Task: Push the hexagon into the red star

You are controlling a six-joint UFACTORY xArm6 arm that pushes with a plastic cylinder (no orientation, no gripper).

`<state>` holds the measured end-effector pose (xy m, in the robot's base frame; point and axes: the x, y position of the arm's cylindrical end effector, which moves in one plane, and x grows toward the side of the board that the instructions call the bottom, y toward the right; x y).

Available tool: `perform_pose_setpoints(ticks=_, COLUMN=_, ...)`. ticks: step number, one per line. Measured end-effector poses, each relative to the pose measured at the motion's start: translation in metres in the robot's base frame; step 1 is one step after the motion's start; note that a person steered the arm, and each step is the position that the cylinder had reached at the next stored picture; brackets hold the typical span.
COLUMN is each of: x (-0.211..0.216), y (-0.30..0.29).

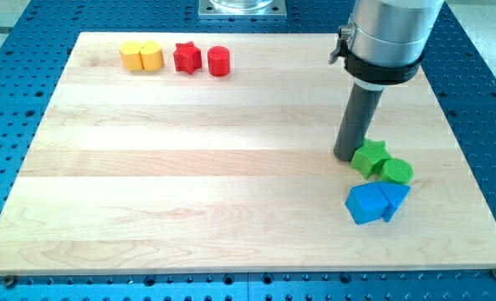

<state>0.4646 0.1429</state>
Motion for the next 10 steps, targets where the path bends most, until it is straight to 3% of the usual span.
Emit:
perform_pose_setpoints(ticks=2, x=0.035, y=-0.009)
perform_pose_setpoints(ticks=3, x=0.018, y=-0.058)
perform_pose_setpoints(ticks=4, x=-0.05, y=-0.13)
perform_pose_setpoints(ticks=6, x=-0.178, y=-0.338)
perform_pose_setpoints(ticks=7, x=-0.211, y=-0.346)
perform_pose_setpoints(ticks=8, x=-0.258, y=-0.41)
perform_pose_setpoints(ticks=9, x=-0.274, y=-0.427)
perform_pose_setpoints(ticks=10, x=-0.274, y=-0.394)
